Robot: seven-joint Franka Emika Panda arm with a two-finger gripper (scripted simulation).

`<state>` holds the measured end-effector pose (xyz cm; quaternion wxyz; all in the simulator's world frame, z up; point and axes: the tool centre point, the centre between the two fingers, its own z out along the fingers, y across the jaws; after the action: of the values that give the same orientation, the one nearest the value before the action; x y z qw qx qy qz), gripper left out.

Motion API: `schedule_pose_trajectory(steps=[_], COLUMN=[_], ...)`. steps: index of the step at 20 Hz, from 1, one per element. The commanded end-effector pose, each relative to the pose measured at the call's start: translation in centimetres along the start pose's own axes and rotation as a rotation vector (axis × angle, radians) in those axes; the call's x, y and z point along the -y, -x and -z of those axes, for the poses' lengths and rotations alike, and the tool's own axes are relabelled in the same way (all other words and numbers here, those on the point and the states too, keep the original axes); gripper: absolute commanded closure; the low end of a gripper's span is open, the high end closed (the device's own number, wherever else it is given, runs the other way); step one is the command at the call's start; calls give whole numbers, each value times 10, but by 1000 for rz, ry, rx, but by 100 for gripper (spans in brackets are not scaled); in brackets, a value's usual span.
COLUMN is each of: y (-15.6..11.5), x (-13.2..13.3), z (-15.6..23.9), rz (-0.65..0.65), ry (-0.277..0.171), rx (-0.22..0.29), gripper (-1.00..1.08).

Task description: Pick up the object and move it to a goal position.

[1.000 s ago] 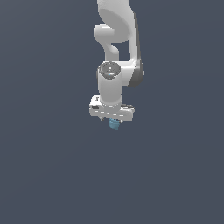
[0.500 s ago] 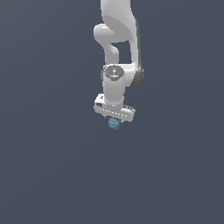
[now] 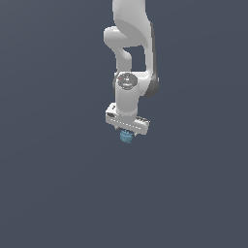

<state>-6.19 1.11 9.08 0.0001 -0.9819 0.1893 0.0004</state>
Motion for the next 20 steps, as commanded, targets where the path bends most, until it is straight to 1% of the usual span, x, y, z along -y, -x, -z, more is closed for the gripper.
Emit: schedule_pose_trajectory(steps=[1, 11, 16, 17, 20], y=[0, 1, 1, 1, 1], x=[0, -1, 0, 0, 0], z=[-3, -43, -50, -50, -50], rz=[0, -4, -4, -4, -4], ry=[0, 0, 0, 0, 0], rx=[0, -1, -1, -1, -1], gripper=[-92, -92, -92, 108, 108])
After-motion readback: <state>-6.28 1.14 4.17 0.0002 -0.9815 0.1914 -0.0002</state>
